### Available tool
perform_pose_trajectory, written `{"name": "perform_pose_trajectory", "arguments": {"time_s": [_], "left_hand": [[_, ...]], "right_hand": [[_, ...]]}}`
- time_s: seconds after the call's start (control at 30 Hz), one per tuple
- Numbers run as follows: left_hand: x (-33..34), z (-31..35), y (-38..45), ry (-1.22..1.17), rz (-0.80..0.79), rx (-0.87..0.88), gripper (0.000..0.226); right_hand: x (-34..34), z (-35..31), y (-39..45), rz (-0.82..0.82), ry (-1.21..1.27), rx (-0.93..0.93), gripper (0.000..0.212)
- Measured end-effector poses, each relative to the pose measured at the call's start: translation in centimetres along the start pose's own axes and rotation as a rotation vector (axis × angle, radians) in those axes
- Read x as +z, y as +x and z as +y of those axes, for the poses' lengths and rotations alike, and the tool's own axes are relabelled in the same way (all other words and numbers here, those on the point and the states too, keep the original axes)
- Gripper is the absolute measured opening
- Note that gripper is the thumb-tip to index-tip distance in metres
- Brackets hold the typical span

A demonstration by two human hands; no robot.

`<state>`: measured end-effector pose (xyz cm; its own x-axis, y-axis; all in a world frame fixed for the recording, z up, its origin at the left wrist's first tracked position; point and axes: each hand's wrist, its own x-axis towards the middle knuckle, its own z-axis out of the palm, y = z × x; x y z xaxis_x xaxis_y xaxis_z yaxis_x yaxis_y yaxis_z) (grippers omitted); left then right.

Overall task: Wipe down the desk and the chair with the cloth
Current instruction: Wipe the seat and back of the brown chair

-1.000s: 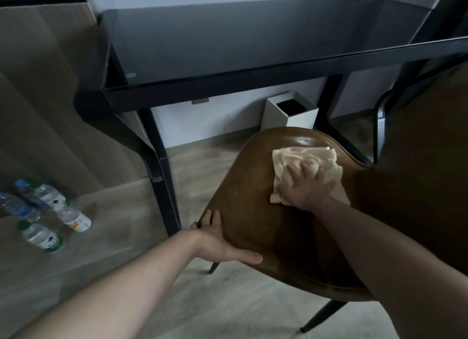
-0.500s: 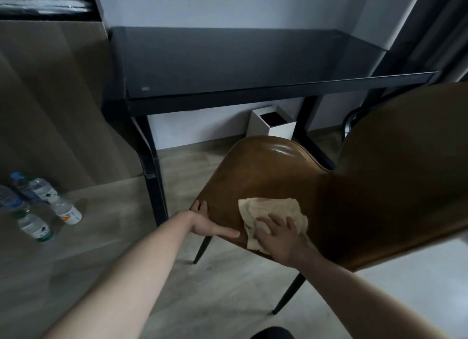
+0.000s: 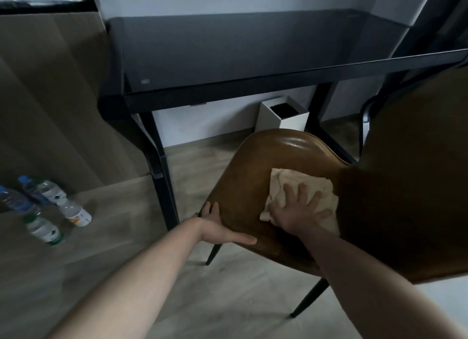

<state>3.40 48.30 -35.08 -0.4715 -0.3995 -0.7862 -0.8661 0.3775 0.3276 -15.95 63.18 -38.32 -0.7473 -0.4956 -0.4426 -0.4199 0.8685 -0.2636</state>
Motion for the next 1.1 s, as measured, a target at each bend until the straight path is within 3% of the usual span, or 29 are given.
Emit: {"name": "perform_pose_trajectory", "arguments": {"time_s": [0.3,0.73,0.9,1.1], "left_hand": [[0.2,-0.4,1.2,0.053,0.026,0.022,0.187],[-0.2,0.0,-0.4,0.031,0.009,0.012,0.192],[-0.2,0.1,-1.0,0.032,0.010,0.030,0.191],[-0.3,0.4,-1.2,0.177,0.022,0.059,0.175]], "right_hand": [[-3.8,0.6,6.9,0.013,-0.001,0.052,0.090],[-1.4,1.7,-5.2,-0.037,-0.163,-0.053,0.076],[-1.1,0.2,-7.9,-0.168,-0.081,-0.102,0.058],[-0.1,-1.3,-7.0,-0.231,-0.011,-0.182,0.052]]}}
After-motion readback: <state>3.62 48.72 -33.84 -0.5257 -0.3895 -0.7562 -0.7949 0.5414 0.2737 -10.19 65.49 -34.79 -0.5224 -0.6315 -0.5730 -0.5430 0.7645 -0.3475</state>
